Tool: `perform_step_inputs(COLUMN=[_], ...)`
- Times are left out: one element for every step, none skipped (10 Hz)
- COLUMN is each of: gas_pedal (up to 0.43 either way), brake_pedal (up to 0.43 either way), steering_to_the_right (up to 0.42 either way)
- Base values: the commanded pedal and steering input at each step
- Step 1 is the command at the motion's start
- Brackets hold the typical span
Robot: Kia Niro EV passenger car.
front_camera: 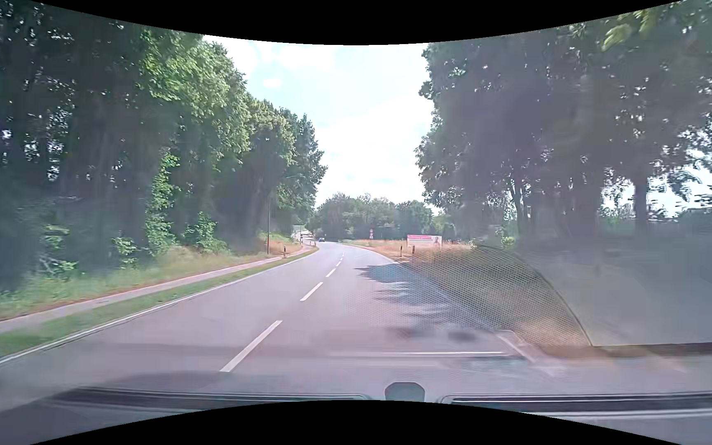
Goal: Follow the waypoints while adhering to traffic rules and regulations
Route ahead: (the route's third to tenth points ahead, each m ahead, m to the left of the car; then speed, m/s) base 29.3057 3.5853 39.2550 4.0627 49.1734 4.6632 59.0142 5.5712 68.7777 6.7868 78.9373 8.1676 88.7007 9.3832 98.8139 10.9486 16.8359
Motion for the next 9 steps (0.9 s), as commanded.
perform_step_inputs(gas_pedal=[0.177, 0.177, 0.177, 0.177, 0.177, 0.177, 0.177, 0.177, 0.177], brake_pedal=[0.000, 0.000, 0.000, 0.000, 0.000, 0.000, 0.000, 0.000, 0.000], steering_to_the_right=[-0.009, -0.009, -0.009, -0.009, -0.009, -0.009, -0.008, -0.009, -0.009])
